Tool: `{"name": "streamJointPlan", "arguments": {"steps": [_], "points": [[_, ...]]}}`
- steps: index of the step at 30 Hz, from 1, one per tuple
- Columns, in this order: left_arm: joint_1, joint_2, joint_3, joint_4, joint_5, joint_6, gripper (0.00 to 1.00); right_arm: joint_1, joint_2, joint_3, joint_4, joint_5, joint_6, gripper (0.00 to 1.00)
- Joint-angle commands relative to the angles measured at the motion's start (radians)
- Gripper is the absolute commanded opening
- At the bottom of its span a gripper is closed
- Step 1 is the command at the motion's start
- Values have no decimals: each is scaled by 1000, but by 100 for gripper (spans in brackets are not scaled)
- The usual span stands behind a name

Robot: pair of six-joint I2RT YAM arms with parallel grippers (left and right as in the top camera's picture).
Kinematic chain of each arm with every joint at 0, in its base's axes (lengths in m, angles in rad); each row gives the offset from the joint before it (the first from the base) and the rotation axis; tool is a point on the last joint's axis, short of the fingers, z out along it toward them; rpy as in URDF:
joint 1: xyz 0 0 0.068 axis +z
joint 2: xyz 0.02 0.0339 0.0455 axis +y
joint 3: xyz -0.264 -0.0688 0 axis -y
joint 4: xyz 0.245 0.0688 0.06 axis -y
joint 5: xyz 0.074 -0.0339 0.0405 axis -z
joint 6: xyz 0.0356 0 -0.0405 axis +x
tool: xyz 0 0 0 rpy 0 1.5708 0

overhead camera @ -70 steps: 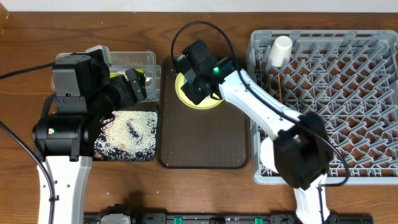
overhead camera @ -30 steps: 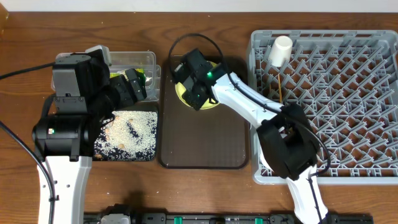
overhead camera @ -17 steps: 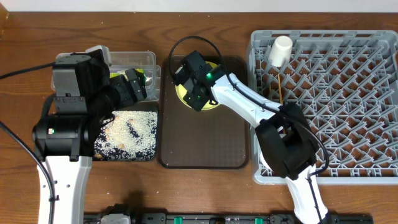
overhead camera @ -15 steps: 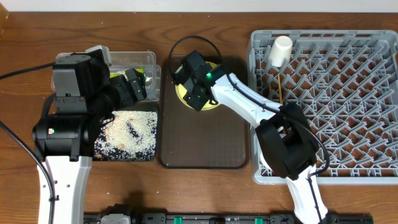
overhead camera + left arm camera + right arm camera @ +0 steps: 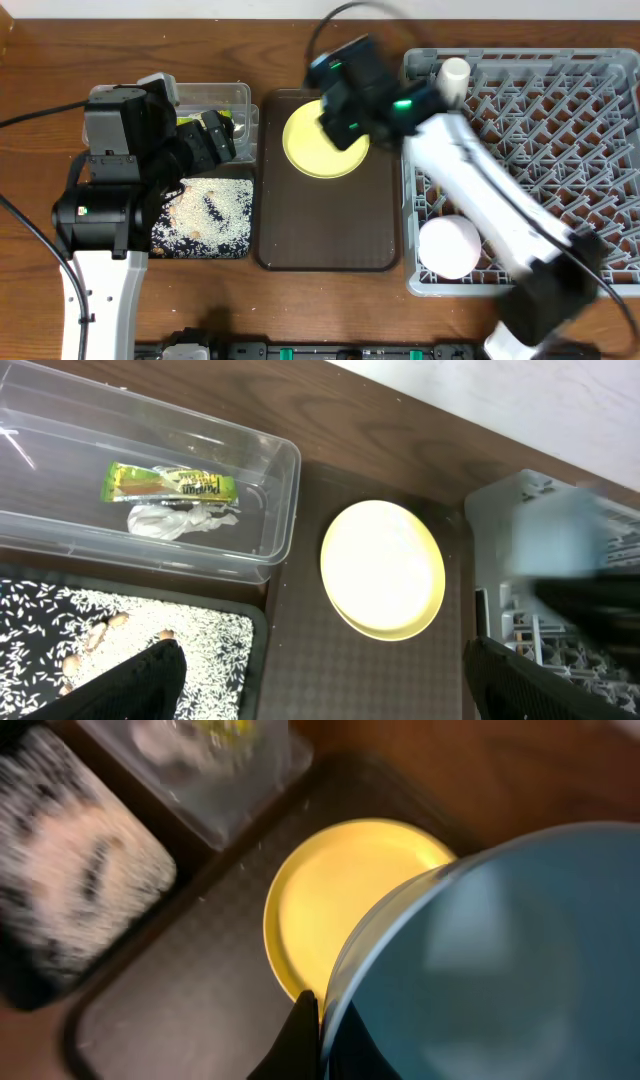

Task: Sort waste into correct bins and load items into the dishwasher rack
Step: 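Lift the light-blue bowl and carry it right into the rack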

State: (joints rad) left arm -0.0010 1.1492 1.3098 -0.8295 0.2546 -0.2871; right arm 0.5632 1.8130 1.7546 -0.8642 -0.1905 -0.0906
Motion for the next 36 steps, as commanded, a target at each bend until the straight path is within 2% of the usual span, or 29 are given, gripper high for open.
{"name": "streamJointPlan", "arguments": {"steps": [1,10,16,22,28,36], "points": [[5,1,9,1,-13,10,92,-106,-66,13,-38,-241,3,1],[5,1,9,1,-13,10,92,-449,-85,-24,-143,-1068,-237,1],[5,1,9,1,-13,10,92,-605,-85,-163,-159,-1328,-394,1],[5,1,9,1,-13,10,92,-699,-85,-390,-117,-1368,-528,1],[5,1,9,1,-13,10,92,-747,-85,-571,45,-1368,-528,2],[5,1,9,1,-13,10,92,-748,-85,-681,145,-1368,-528,2]]}}
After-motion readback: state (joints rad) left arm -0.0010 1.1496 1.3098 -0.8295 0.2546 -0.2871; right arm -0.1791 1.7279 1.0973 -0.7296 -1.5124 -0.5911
